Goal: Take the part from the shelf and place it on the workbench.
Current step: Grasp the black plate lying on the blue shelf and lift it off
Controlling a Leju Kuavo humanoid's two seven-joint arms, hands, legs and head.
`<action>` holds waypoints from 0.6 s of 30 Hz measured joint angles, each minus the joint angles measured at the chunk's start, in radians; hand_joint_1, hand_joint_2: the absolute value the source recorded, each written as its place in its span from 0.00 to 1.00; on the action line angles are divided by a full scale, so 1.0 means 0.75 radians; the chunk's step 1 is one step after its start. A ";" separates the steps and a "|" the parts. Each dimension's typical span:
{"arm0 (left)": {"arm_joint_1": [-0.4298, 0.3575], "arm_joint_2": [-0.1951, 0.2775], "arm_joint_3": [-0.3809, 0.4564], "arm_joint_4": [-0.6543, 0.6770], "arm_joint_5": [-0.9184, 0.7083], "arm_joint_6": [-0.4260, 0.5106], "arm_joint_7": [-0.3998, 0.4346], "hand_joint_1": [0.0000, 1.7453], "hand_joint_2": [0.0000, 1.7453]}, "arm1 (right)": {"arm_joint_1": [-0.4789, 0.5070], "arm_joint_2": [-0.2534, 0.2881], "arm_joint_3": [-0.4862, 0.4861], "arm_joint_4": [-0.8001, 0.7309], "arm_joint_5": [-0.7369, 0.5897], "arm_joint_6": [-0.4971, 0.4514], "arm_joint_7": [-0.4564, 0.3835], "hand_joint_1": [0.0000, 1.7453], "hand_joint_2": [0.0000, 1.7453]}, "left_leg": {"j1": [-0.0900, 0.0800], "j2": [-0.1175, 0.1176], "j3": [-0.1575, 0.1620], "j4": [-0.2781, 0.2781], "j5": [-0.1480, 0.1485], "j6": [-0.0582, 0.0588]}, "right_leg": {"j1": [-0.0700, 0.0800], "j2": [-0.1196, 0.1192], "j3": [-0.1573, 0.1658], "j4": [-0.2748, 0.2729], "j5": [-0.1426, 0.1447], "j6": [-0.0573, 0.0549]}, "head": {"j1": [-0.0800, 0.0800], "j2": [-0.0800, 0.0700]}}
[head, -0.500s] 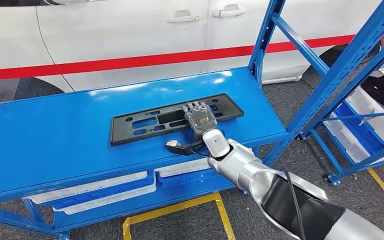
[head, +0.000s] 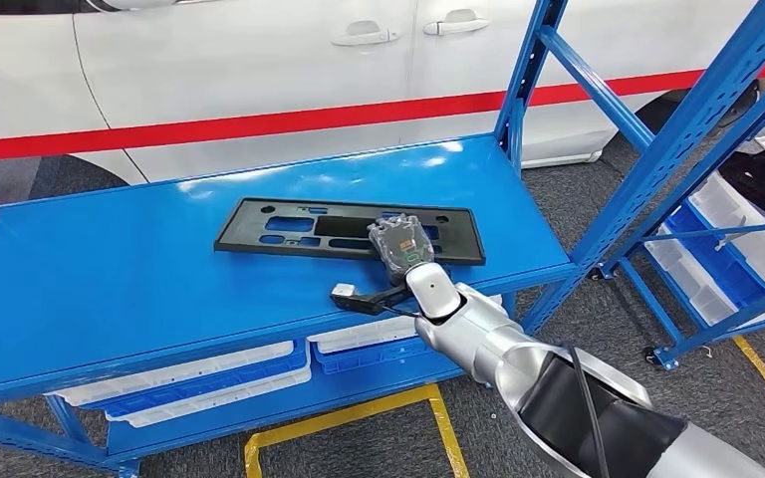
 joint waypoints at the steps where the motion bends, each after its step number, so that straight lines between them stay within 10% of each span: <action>1: 0.000 0.000 0.003 0.000 0.003 -0.001 -0.009 0.00 1.00 | 0.002 0.000 -0.003 0.000 0.001 -0.001 -0.006 1.00 1.00 | 0.000 0.000 0.000 0.000 0.000 0.000 | 0.000 0.000 0.000 0.000 0.000 0.000 | 0.000 0.000; 18: 0.010 0.002 0.060 0.000 0.071 -0.007 -0.023 0.00 1.00 | 0.117 -0.105 -0.035 -0.233 0.006 -0.080 -0.255 1.00 1.00 | 0.000 0.000 0.001 0.000 -0.001 -0.001 | 0.000 0.000 0.001 0.000 0.000 0.000 | 0.000 0.000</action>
